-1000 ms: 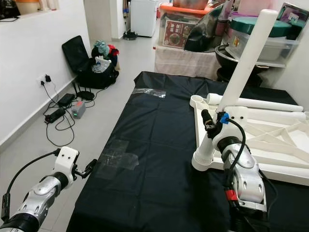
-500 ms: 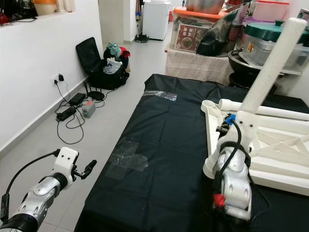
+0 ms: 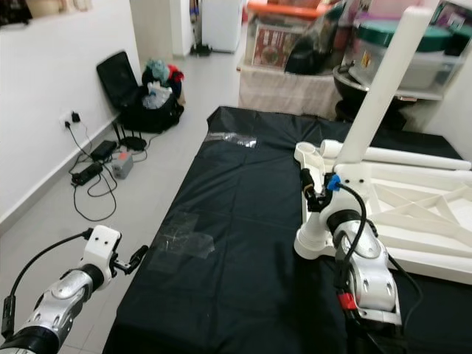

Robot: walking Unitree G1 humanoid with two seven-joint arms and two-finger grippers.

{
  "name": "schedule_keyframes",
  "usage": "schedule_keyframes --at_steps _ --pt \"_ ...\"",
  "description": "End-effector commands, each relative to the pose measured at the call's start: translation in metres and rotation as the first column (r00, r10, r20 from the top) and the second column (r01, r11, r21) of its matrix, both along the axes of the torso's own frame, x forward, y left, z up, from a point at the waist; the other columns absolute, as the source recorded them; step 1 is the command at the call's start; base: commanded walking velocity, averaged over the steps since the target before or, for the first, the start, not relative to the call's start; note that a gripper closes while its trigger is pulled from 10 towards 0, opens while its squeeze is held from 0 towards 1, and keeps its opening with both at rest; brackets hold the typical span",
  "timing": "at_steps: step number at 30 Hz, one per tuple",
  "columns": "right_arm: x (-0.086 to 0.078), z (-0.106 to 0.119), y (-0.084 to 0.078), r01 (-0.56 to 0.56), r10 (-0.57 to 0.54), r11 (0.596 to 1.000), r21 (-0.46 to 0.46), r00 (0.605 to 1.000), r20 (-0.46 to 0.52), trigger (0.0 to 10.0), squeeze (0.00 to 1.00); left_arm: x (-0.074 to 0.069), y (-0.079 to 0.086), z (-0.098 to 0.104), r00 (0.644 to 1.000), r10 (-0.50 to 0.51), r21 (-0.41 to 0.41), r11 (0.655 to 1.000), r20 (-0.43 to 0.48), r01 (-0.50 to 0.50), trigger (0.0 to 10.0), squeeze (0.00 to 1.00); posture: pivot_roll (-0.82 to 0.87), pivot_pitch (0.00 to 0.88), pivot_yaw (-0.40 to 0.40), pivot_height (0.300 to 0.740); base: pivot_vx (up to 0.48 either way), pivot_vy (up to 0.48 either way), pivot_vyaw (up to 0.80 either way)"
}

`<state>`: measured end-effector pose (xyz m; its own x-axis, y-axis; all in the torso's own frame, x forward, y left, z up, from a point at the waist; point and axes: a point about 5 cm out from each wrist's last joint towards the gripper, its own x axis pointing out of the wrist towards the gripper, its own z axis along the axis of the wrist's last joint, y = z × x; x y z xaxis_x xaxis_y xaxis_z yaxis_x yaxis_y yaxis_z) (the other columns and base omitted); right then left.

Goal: Building children table

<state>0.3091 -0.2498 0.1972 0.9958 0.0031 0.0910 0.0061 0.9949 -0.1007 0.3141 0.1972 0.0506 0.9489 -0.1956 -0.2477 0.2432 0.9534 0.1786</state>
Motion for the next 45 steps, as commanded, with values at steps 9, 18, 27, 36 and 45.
schedule_keyframes --at_steps 9,18,27,36,45 --pt "0.007 -0.012 -0.019 0.252 -0.25 0.968 0.019 0.966 -0.06 0.0 0.0 -0.003 0.004 -0.003 1.0 0.0 0.014 1.0 -0.017 0.0 10.0 0.0 0.04 0.0 -0.054 0.74 0.0 0.0 0.0" --pt "-0.02 -0.029 -0.023 0.651 -0.641 0.757 0.06 0.757 -0.129 0.0 0.0 -0.003 0.005 -0.002 1.0 0.001 0.018 1.0 -0.017 -0.001 10.0 0.0 0.04 0.0 -0.05 0.74 0.0 0.0 0.0" --pt "-0.002 -0.007 -0.009 0.479 -0.478 0.875 0.072 0.878 -0.031 10.0 0.6 -0.002 0.003 -0.002 1.0 -0.002 0.015 1.0 -0.016 0.003 10.0 0.0 0.03 0.0 -0.055 0.74 0.0 0.0 0.0" --pt "0.01 0.01 0.015 -0.084 0.083 0.996 0.011 0.995 0.05 10.0 0.0 -0.004 0.001 -0.005 1.0 -0.004 0.01 1.0 -0.022 0.004 10.0 0.0 0.03 0.0 -0.057 0.74 0.0 0.0 0.0" --pt "0.016 -0.013 -0.008 0.104 -0.106 0.992 -0.069 0.994 -0.029 0.0 0.0 -0.004 0.004 -0.005 1.0 0.008 0.012 1.0 -0.019 -0.008 10.0 0.0 0.04 0.0 -0.065 0.74 0.0 0.0 0.0"
